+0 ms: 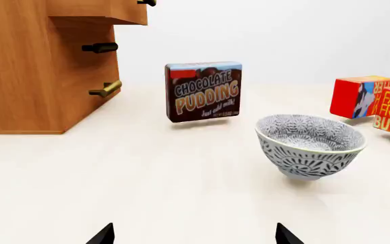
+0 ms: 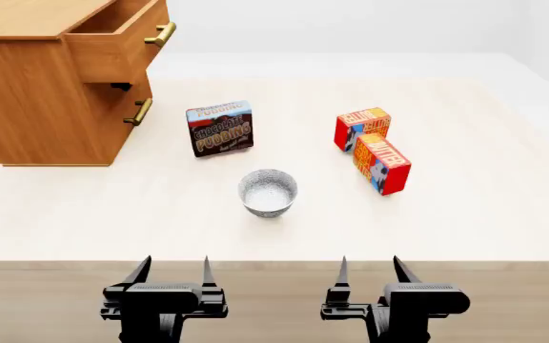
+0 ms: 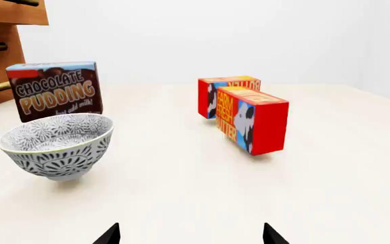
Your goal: Put the bowl in the top drawer of the cabinet.
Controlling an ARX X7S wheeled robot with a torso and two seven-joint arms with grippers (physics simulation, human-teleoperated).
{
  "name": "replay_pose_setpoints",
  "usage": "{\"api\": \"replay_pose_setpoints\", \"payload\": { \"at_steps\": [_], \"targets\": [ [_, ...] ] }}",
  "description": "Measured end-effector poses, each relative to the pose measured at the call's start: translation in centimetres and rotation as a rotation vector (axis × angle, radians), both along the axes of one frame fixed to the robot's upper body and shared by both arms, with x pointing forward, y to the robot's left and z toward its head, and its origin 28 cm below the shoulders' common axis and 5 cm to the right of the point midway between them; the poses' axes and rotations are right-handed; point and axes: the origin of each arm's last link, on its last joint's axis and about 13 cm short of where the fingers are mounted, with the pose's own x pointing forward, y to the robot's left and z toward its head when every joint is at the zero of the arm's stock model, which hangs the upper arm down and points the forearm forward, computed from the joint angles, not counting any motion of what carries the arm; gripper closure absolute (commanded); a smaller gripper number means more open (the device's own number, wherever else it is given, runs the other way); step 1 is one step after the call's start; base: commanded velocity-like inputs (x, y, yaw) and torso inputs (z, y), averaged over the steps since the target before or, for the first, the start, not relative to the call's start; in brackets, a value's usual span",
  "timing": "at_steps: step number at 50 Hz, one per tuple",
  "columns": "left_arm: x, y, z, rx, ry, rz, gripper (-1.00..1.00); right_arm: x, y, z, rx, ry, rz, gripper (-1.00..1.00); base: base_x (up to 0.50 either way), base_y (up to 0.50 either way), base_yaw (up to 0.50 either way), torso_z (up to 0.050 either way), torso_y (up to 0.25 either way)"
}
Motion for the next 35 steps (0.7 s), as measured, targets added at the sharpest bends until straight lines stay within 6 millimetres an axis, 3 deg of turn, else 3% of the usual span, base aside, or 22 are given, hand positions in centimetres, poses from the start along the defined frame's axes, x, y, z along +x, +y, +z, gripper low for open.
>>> {"api": "replay_pose_setpoints", "payload": {
  "at_steps": [12,35],
  "targets": [
    [0.22,0.08,0.08,-0.002,0.013,0.014,-1.00,0.07,-0.17,-0.02,0.017,0.019,-0.016,-1.00,0.00,0.01,0.00,0.000,0.000],
    [0.62,0.31,0.73,-0.006,0.022,0.039,-1.00,-0.10,-0.49,-0.05,0.021,0.027,-0.024,-1.00,0.00,0.49,0.00,0.004,0.000]
  ]
}}
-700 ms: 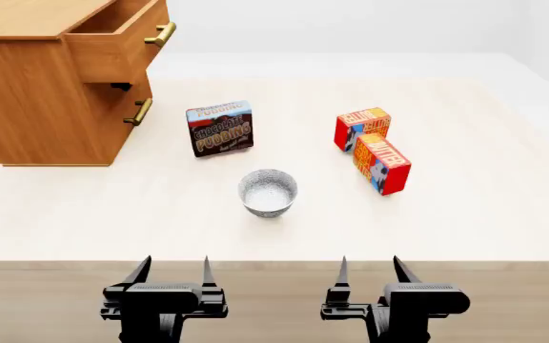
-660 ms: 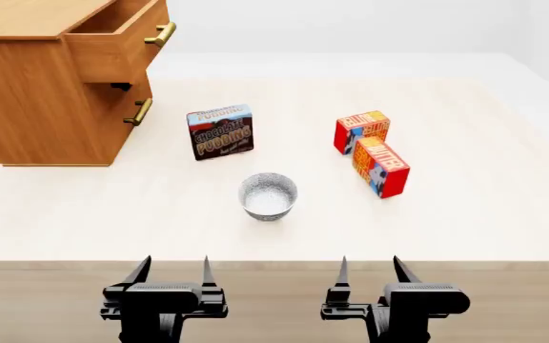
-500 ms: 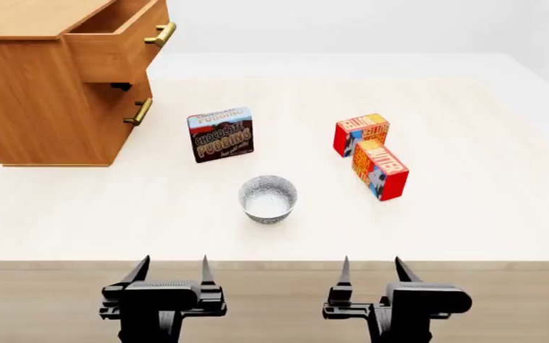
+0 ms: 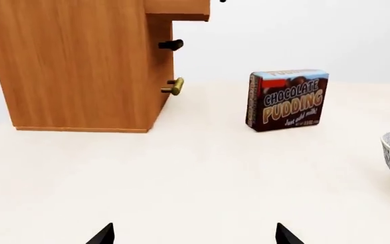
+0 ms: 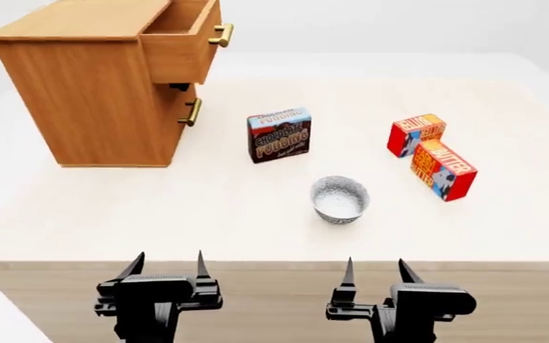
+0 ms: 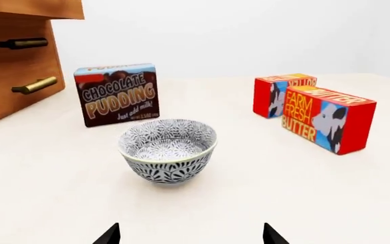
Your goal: Put the bowl in the top drawer of the cabinet.
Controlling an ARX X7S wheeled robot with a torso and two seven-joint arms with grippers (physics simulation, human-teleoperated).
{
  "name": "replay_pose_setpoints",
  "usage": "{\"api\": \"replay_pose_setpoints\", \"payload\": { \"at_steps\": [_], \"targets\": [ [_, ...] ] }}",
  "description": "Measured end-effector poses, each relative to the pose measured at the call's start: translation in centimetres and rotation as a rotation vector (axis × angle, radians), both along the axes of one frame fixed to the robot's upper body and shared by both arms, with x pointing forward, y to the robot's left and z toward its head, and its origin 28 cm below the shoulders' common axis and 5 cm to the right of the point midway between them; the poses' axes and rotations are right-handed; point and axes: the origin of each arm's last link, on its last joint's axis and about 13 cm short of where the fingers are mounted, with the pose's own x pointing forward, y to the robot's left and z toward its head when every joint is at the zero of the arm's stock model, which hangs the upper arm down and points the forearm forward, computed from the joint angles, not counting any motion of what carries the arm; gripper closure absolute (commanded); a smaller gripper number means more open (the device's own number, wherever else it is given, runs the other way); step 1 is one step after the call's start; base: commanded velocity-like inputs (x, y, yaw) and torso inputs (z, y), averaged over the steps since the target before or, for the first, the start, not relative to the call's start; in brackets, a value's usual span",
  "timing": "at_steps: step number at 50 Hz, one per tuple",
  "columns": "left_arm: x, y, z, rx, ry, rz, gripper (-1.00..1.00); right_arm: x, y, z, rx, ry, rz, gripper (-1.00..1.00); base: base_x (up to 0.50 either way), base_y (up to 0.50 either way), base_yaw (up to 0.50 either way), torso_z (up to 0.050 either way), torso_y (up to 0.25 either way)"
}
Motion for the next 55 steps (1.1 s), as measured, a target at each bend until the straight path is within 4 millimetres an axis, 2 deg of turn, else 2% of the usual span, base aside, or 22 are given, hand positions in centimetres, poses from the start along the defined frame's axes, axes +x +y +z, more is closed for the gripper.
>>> {"api": "replay_pose_setpoints", "payload": {
  "at_steps": [6,10,16,22,27,32,37,46,55],
  "targets": [
    [0.3,0.1,0.5,0.004,-0.012,-0.018,-1.00,0.3,-0.2,0.3,-0.008,0.010,-0.024,-1.00,0.00,0.03,0.00,0.050,0.000],
    [1.2,0.2,1.7,0.007,-0.026,-0.036,-1.00,1.1,-0.7,1.5,-0.014,0.012,-0.042,-1.00,0.00,0.00,0.00,0.050,0.000],
    [5.4,0.9,6.8,0.011,-0.044,-0.052,-1.00,4.4,-1.9,7.9,0.001,-0.017,-0.048,-1.00,0.00,0.00,0.00,0.050,0.000],
    [8.4,1.5,11.9,0.014,-0.063,-0.055,-1.00,6.5,-2.5,13.5,-0.018,-0.021,-0.033,-1.00,0.00,0.00,0.00,0.050,0.000],
    [10.1,1.8,16.0,0.014,-0.083,-0.055,-1.00,7.3,-2.7,17.2,-0.037,-0.034,-0.024,-1.00,0.00,0.00,0.00,0.050,0.000],
    [11.4,1.9,19.7,0.016,-0.094,-0.057,-1.00,7.7,-2.9,19.8,-0.052,-0.038,-0.021,-1.00,0.00,0.00,0.00,0.050,0.000],
    [12.5,1.9,23.0,0.014,-0.084,-0.059,-1.00,8.0,-3.1,21.6,-0.068,-0.037,-0.016,-1.00,0.00,0.00,0.00,0.050,0.000],
    [14.1,1.5,28.0,0.038,-0.040,-0.063,-1.00,8.1,-3.1,23.3,-0.090,-0.034,0.001,-1.00,0.36,-0.04,0.00,0.000,0.000],
    [15.1,0.9,31.1,0.052,0.019,-0.070,-1.00,8.0,-3.3,23.9,-0.099,-0.025,0.018,-1.00,0.50,-0.08,0.00,0.000,0.000]
  ]
}}
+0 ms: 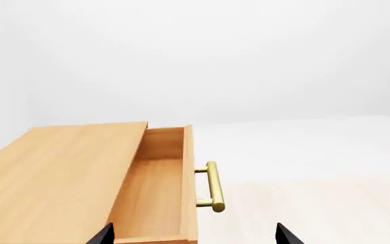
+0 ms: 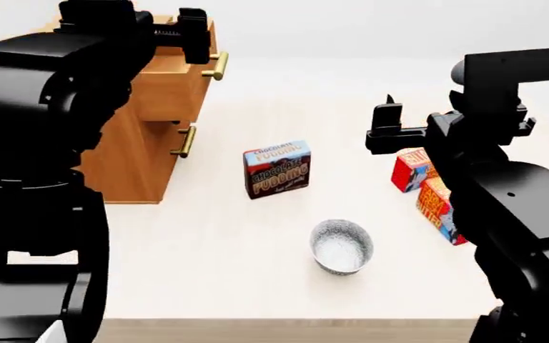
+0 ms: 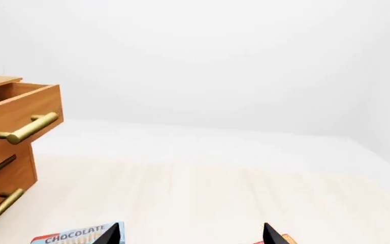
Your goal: Put the bowl in the top drawer of the cabinet.
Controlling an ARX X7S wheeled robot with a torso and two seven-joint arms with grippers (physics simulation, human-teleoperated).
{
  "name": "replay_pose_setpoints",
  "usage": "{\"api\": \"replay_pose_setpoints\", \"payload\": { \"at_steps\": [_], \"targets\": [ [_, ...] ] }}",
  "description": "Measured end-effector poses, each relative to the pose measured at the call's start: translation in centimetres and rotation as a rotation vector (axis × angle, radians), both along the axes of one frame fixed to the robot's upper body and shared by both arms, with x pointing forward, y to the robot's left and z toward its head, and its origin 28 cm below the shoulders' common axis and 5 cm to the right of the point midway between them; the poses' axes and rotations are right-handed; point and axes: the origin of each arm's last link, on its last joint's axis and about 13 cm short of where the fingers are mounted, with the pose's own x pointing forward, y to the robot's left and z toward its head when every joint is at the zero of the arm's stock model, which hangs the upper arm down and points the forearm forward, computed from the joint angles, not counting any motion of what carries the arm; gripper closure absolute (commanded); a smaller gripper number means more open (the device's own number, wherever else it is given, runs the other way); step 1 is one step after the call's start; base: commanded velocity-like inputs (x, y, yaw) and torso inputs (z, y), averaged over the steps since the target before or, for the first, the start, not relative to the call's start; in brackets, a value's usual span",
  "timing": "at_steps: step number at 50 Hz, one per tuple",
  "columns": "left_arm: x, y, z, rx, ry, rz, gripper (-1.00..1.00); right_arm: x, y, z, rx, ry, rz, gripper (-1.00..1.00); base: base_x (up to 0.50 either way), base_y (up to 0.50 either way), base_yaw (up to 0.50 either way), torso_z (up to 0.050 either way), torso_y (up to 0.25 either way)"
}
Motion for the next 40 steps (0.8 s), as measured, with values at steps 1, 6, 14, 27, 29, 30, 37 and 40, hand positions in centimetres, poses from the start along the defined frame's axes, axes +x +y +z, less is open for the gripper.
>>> {"api": "replay_pose_setpoints", "payload": {
  "at_steps": [1,6,14,27,29,30,37,40],
  "targets": [
    [0.1,0.0,0.2,0.001,0.007,-0.001,-1.00,0.0,0.0,0.0,-0.001,0.002,0.001,-1.00,0.50,-0.07,0.00,0.000,0.000],
    [0.5,-0.2,0.7,0.005,0.040,0.001,-1.00,-0.1,-0.1,0.0,-0.002,0.010,0.008,-1.00,0.50,-0.08,0.00,0.000,0.000],
    [0.9,-0.2,1.1,0.008,0.080,0.009,-1.00,-0.2,-0.2,0.1,-0.012,0.012,0.017,-1.00,0.50,-0.03,0.00,0.000,0.000],
    [1.4,-0.2,1.0,0.020,0.122,0.019,-1.00,-0.3,-0.2,0.0,-0.029,0.005,0.027,-1.00,0.50,0.00,0.00,0.000,0.001],
    [1.5,-0.2,0.9,0.023,0.126,0.020,-1.00,-0.3,-0.2,0.0,-0.031,0.004,0.028,-1.00,0.50,0.00,0.00,0.000,0.000],
    [1.5,-0.2,0.9,0.024,0.129,0.021,-1.00,-0.3,-0.2,0.0,-0.032,0.004,0.029,-1.00,0.50,0.00,0.00,0.000,0.000],
    [1.8,-0.2,0.6,0.030,0.147,0.026,-1.00,-0.4,-0.3,-0.1,-0.036,0.001,0.032,-1.00,0.50,0.00,0.00,0.000,0.001],
    [1.9,-0.2,0.6,0.033,0.155,0.030,-1.00,-0.5,-0.3,-0.1,-0.037,-0.002,0.033,-1.00,0.50,0.00,0.00,0.000,0.000]
  ]
}}
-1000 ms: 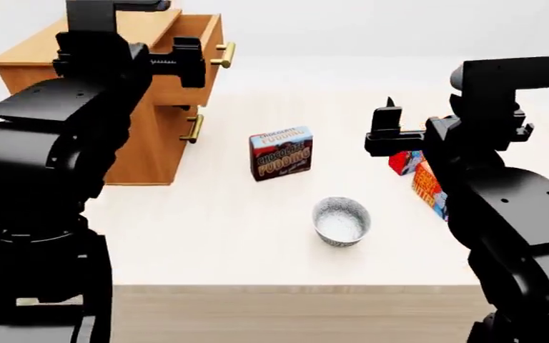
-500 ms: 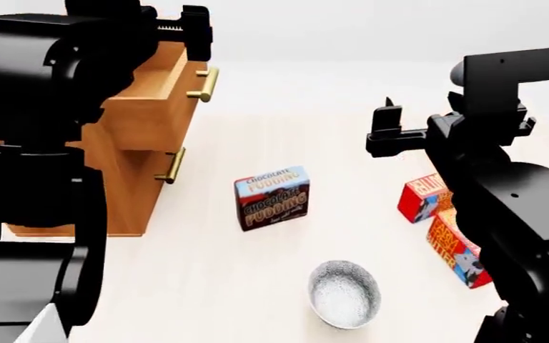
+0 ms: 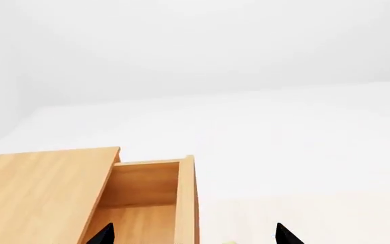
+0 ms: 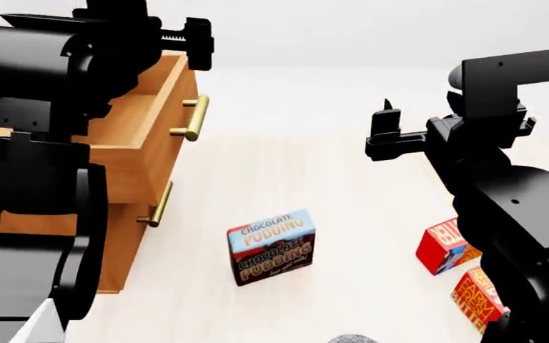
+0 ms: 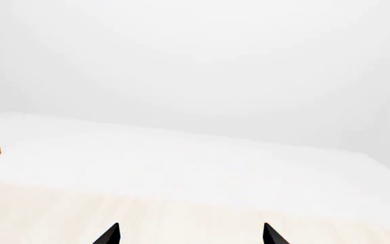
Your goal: Put the bowl in the top drawer of the cabinet.
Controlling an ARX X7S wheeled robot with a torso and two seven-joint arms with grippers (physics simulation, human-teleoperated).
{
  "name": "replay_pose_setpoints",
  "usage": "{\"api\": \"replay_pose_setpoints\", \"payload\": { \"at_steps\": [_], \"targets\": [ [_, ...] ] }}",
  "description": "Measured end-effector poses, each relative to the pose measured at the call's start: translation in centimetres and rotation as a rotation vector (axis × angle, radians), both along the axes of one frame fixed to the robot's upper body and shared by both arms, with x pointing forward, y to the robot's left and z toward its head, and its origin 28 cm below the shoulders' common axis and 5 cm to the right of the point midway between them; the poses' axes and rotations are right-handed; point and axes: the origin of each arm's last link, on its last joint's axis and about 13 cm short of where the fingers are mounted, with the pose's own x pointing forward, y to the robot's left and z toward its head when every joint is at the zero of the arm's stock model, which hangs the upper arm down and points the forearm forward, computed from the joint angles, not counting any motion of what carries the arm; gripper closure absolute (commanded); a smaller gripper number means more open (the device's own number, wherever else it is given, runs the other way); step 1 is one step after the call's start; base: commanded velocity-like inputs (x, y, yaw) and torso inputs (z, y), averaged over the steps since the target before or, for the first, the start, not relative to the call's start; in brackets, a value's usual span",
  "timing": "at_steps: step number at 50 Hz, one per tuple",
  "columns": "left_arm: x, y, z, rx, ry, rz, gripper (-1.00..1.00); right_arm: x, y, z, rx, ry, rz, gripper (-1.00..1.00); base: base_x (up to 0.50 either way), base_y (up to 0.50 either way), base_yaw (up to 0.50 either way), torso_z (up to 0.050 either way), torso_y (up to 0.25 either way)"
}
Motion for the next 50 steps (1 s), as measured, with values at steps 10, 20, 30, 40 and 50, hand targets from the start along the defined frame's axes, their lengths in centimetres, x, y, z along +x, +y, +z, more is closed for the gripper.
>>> {"api": "replay_pose_setpoints", "payload": {
  "at_steps": [10,20,30,40,50],
  "targets": [
    [0.8,-0.1,-0.2,0.001,0.033,0.014,-1.00,-0.1,-0.1,-0.1,0.000,-0.011,-0.004,-1.00,0.35,0.00,0.00,0.000,0.000],
    [2.1,-0.2,-0.8,-0.012,0.085,0.030,-1.00,-0.2,-0.2,-0.3,0.002,-0.019,-0.015,-1.00,0.00,0.00,0.00,0.000,0.000],
    [3.0,-0.5,-1.9,-0.017,0.131,0.026,-1.00,0.0,-0.3,-0.8,0.000,-0.011,-0.020,-1.00,0.00,0.00,0.00,0.000,0.000],
    [3.3,-0.5,-3.0,-0.053,0.170,0.013,-1.00,0.3,-0.4,-1.4,-0.007,0.003,-0.018,-1.00,0.00,0.00,0.00,0.000,0.000],
    [3.4,-0.3,-3.9,-0.102,0.203,0.001,-1.00,0.5,-0.5,-2.0,-0.008,0.015,-0.018,-1.00,0.00,0.00,0.00,0.000,0.000]
  ]
}}
